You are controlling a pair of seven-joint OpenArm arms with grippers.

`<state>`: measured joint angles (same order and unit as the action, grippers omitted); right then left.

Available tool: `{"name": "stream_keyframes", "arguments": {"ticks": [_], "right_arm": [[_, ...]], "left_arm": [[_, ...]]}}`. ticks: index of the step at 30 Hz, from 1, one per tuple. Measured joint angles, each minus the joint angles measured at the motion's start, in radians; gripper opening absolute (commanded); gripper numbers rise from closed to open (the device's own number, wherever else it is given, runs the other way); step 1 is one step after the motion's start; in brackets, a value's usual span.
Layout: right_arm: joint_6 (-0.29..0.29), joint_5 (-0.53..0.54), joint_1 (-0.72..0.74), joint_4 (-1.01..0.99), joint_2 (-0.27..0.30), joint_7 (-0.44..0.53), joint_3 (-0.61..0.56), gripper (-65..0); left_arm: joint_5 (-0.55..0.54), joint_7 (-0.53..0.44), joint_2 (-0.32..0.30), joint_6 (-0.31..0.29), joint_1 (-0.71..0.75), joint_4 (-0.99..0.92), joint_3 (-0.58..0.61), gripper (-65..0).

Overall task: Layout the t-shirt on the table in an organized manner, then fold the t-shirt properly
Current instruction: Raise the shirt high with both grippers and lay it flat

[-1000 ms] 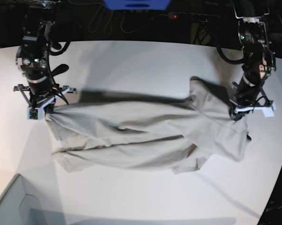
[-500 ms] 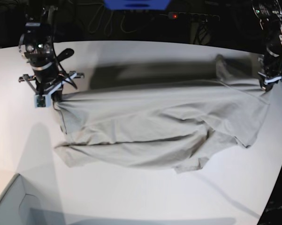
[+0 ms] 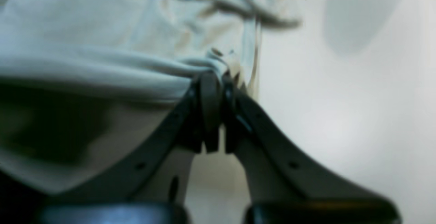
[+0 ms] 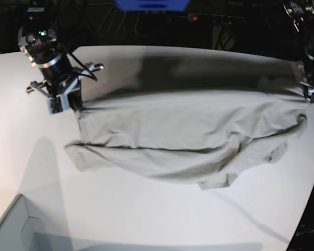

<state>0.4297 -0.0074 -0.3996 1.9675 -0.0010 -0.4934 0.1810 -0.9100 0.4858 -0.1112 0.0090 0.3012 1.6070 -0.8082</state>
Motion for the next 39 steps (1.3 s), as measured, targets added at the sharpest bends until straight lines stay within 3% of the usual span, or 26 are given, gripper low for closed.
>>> {"name": "stream_keyframes", "arguments": {"ticks": [3, 8, 11, 16, 22, 26, 33, 36, 39], "right_arm": [[0.004, -0.002, 0.106, -0.006, 0.003, -0.005, 0.002, -65.0], [0.009, -0.007, 0.362, -0.071, 0.005, -0.171, 0.002, -65.0], [0.016, 0.002, 0.554, -0.153, 0.034, -0.231, -0.002, -65.0], [0.015, -0.004, 0.857, -0.36, 0.104, -0.246, 0.005, -65.0], [0.015, -0.008, 1.15, -0.534, 0.174, -0.241, -0.002, -65.0], [0.015, -0.008, 1.342, -0.64, 0.184, -0.195, 0.001, -65.0], [0.015, -0.006, 1.487, -0.632, 0.203, -0.168, 0.004, -65.0], [0.015, -0.006, 1.452, -0.612, 0.206, -0.176, 0.007, -65.0], [0.016, 0.005, 1.315, -0.539, 0.201, -0.171, 0.037, -65.0]], "left_arm": [[0.0, 0.016, -0.05, 0.0, -0.092, 0.002, 0.058, -64.8], [0.004, 0.081, -0.121, 0.003, -0.33, -0.05, 0.201, -64.9], [0.008, 0.111, -0.165, 0.012, -0.497, -0.13, 0.309, -64.9], [0.004, 0.113, -0.242, 0.009, -0.805, -0.296, 0.5, -64.9], [0.01, 0.122, -0.259, 0.014, -1.129, -0.481, 0.635, -64.9], [0.009, 0.112, -0.263, 0.016, -1.341, -0.583, 0.706, -64.9], [0.006, 0.104, -0.263, 0.007, -1.535, -0.595, 0.798, -64.9], [-0.001, 0.117, -0.262, 0.005, -1.502, -0.543, 0.812, -64.9], [-0.002, 0.111, -0.266, 0.006, -1.379, -0.473, 0.806, -64.9]]}}
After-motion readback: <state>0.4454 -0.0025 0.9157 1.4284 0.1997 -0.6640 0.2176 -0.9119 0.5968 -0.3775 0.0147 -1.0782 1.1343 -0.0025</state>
